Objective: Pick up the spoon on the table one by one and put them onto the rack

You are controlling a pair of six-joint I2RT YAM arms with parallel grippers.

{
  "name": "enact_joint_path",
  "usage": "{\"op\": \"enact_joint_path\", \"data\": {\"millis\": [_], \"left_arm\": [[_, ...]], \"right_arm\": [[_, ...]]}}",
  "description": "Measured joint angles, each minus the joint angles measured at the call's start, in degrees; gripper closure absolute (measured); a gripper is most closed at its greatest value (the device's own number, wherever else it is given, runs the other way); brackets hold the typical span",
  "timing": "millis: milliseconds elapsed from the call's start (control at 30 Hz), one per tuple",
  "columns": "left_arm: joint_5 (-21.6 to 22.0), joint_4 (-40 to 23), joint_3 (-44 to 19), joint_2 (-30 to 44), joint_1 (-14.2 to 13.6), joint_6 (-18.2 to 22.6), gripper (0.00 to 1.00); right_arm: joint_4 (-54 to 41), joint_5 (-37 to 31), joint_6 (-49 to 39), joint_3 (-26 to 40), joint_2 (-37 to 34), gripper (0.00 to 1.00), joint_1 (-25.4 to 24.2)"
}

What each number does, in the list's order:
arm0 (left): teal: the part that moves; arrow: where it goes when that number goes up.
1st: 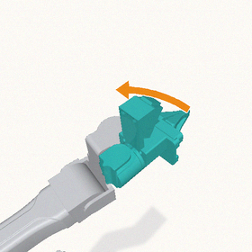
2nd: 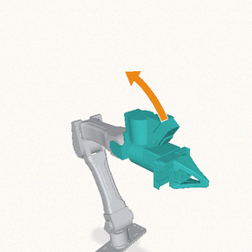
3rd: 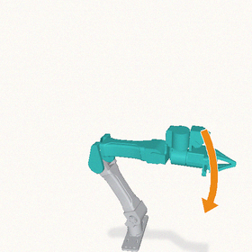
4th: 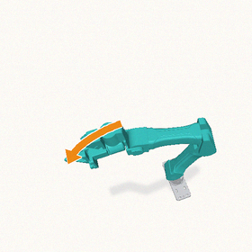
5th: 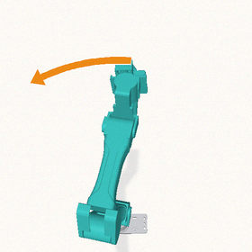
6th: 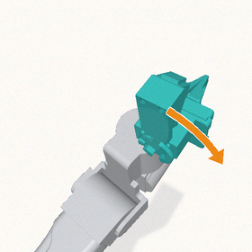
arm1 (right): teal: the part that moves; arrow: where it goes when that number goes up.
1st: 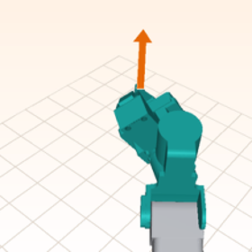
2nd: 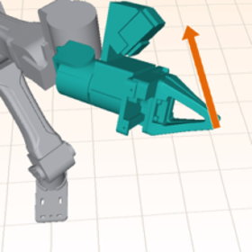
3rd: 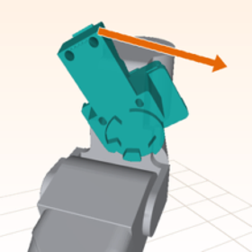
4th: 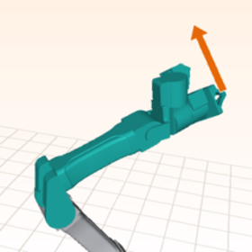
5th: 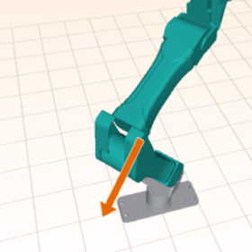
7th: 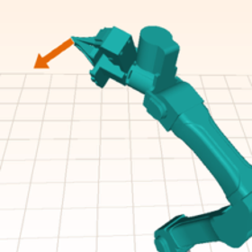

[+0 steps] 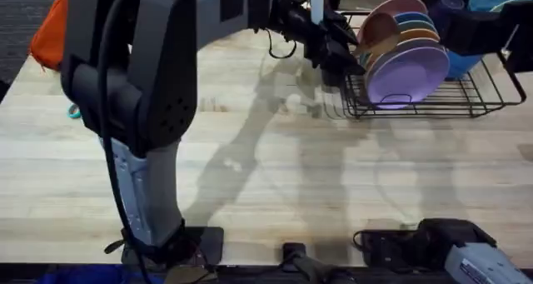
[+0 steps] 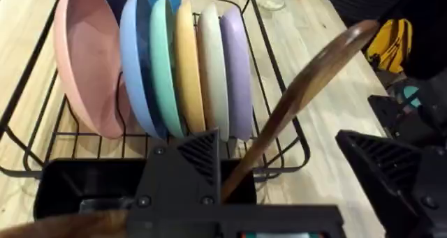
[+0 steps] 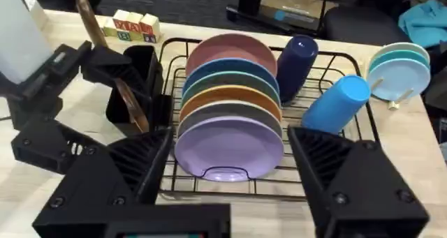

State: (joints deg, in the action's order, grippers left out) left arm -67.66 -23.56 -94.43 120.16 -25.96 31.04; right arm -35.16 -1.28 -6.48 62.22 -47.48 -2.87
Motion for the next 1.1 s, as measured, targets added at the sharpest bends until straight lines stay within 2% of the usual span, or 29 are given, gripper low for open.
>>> {"op": "enact_joint_path", "data": {"millis": [400, 500, 667, 767, 867, 1033, 1100], "left_arm": [[0.09, -1.12, 0.00, 0.00, 0.00, -0.01, 0.005], [1.51, -1.63, 0.02, -0.29, 0.00, -0.19, 0.005], [4.45, -3.03, 0.11, -3.65, 0.10, -0.28, 0.006], [4.79, -3.26, 0.11, -6.82, 0.40, -0.62, 0.006], [4.92, -3.26, 0.11, -9.42, 0.95, -1.98, 0.006], [4.98, -3.53, 0.11, -11.58, 2.76, -6.58, 0.006], [6.76, -7.09, 0.11, -13.01, 4.86, -8.90, 0.006]], "right_arm": [[0.00, 0.00, 0.00, 0.00, 0.00, 0.008, 0.00], [0.00, 0.00, 0.00, 0.00, 0.00, 0.008, 0.00], [0.00, 0.00, 0.00, 0.00, 0.00, 0.008, 0.00], [0.00, 0.00, 0.00, 0.00, 0.00, 0.008, 0.00], [0.00, 0.00, 0.00, 0.00, 0.00, 0.008, 0.00], [0.00, 0.00, 0.00, -0.01, 0.00, 0.008, 0.00], [0.00, 0.00, 0.00, 0.00, 0.00, 0.008, 0.00]]}}
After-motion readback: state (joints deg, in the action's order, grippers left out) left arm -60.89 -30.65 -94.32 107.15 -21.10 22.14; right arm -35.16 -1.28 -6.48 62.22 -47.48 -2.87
